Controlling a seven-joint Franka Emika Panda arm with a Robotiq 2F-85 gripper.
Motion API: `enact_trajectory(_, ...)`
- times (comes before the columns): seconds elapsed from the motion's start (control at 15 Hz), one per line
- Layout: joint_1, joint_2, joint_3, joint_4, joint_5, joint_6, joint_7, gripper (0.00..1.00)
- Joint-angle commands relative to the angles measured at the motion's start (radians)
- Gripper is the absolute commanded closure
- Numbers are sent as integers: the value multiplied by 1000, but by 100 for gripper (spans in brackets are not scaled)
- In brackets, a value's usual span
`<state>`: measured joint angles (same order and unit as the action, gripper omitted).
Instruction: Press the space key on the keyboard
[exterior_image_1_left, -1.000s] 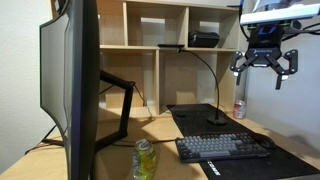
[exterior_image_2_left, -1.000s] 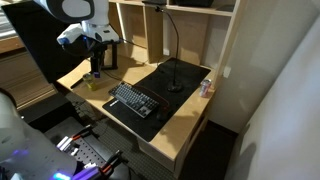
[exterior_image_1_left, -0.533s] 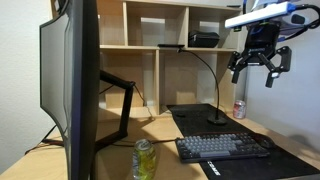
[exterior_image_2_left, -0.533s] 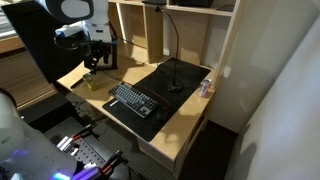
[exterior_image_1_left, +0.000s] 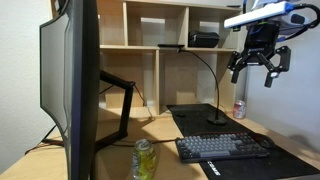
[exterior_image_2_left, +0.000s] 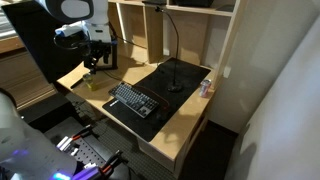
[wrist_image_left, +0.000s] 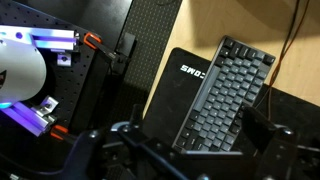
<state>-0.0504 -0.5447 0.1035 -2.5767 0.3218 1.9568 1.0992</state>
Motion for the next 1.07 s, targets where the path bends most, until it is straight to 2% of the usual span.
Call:
enact_trajectory(0.0,-1,0,0,1,0,-2,0,0)
enact_trajectory(0.27,-1,0,0,1,0,-2,0,0)
enact_trajectory(0.33,-30,57,3,-46,0,60,45,0)
enact_trajectory(0.47,-31,55,-43,-136,61,115,41,0)
enact_trajectory(0.67,-42,38,-63,-330,145,313,76,0)
enact_trajectory(0.73,-52,179,-74,-212,150,341,102,0)
enact_trajectory(0.8,-35,191,-82,-250,196,375,118,0)
enact_trajectory(0.87,-33,113,-79,-250,136,308,99,0)
enact_trajectory(1.0,-30,174,-86,-237,165,343,114,0)
